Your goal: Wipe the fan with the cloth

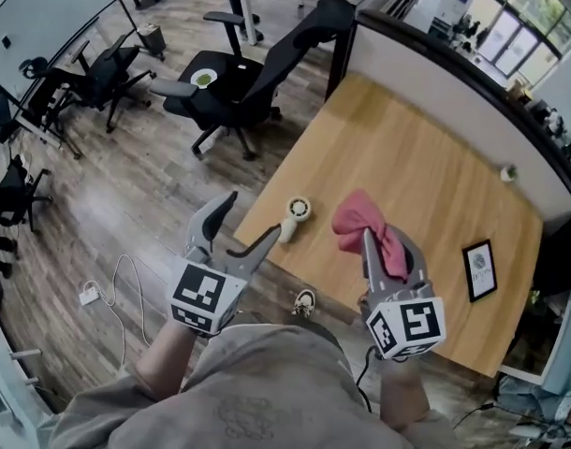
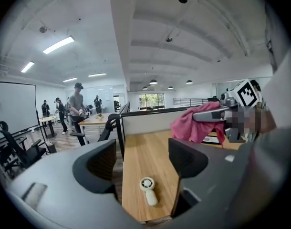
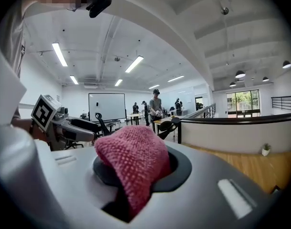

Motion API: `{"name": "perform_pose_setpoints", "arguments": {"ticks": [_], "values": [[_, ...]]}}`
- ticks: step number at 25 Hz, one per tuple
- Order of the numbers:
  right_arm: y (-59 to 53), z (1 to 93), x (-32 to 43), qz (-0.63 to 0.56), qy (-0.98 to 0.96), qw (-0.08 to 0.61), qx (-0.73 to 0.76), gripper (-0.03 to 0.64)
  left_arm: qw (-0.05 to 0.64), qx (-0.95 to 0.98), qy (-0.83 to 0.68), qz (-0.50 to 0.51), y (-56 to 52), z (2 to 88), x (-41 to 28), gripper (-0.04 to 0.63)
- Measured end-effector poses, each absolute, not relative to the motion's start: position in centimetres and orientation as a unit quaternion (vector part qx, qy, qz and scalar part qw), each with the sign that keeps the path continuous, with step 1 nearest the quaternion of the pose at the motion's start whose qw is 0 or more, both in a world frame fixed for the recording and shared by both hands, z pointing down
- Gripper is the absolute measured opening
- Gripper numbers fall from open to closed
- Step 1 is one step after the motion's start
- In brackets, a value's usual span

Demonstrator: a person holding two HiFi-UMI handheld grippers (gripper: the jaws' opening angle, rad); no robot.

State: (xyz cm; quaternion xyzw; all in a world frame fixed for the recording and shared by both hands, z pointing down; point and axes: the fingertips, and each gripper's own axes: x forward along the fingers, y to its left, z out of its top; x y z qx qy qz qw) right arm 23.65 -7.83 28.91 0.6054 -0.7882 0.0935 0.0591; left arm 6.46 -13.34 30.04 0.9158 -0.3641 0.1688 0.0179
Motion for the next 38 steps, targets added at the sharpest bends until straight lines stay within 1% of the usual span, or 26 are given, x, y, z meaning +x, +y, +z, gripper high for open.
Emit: {"name": "perform_pose_setpoints", "arguments": {"ticks": [6,13,22,26,30,33,38], "values": [[-9.2,29.7,24.1,0.095,-0.812,0.065,0.572,0.087,0.024,0.901,-0.399,0.167,-13.2,30.3,6.6,0.344],[-10.0,30.9,23.0,0.113,-0.814,0.073,0.565,0.087,0.035,0.899,-0.401,0.175,-12.9,31.4,5.9,0.344],[-11.4,33.9,22.9,0.140,-0.777,0.068,0.610,0.087,0.065,0.903,-0.368,0.211,-13.9,35.9,6.0,0.344],[-12.7,36.6,22.9,0.160,-0.768,0.085,0.614,0.087,0.077,0.904,-0.346,0.240,-14.2,39.5,7.3,0.344],[-14.1,39.6,23.3,0.177,-0.764,0.106,0.612,0.087,0.112,0.900,-0.325,0.267,-14.0,44.7,8.7,0.344],[-14.7,42.0,23.3,0.186,-0.758,0.128,0.612,0.087,0.147,0.893,-0.314,0.288,-13.6,48.9,8.5,0.344],[-16.2,46.6,22.9,0.205,-0.753,0.155,0.606,0.087,0.169,0.882,-0.298,0.325,-13.6,55.4,8.7,0.342]]}}
